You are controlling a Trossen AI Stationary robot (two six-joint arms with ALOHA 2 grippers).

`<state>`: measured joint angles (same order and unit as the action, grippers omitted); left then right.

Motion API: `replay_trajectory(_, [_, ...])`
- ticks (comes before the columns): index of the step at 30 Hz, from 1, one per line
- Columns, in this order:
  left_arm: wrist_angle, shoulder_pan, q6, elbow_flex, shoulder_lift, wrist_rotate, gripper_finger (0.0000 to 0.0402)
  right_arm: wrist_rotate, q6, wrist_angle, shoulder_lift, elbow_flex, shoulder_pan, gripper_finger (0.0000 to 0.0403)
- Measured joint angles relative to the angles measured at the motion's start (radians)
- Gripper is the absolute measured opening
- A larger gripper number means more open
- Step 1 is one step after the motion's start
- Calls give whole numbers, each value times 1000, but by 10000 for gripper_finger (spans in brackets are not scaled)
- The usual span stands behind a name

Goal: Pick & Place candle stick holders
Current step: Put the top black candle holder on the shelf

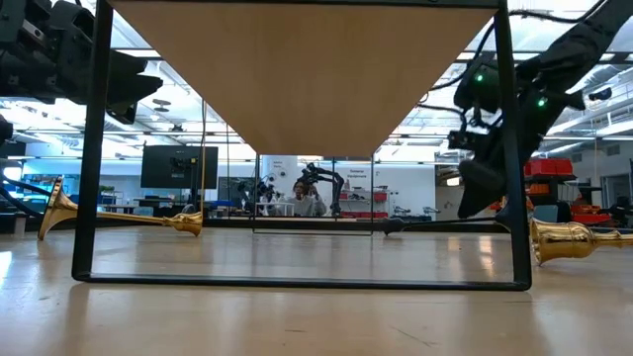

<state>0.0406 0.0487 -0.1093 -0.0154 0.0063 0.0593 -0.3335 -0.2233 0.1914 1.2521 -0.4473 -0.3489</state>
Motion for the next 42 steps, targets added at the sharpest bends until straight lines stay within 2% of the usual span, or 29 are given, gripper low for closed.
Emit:
replay_trajectory(8, [0,0,0,0,0,0,181,12,23,-132,154,0,-34,243])
replay_trajectory(11, [0,0,0,0,0,0,181,14,21,-154,187,-1,-48,225])
replay_trajectory(15, [0,0,-1,0,0,0,181,64,21,-164,204,-4,-59,163])
replay_trajectory(21, [0,0,-2,0,0,0,181,67,29,-151,202,-14,-59,18])
replay_trajectory(29, [0,0,-4,0,0,0,181,129,33,-128,204,-67,-50,6])
replay_trajectory(34, [0,0,-5,0,0,0,181,96,22,-50,191,-106,-36,4])
replay_trajectory(38, [24,0,-15,0,0,0,181,90,10,-8,133,-122,-25,3])
replay_trajectory(42, [68,0,-11,0,0,0,181,89,9,-9,14,-124,-4,2])
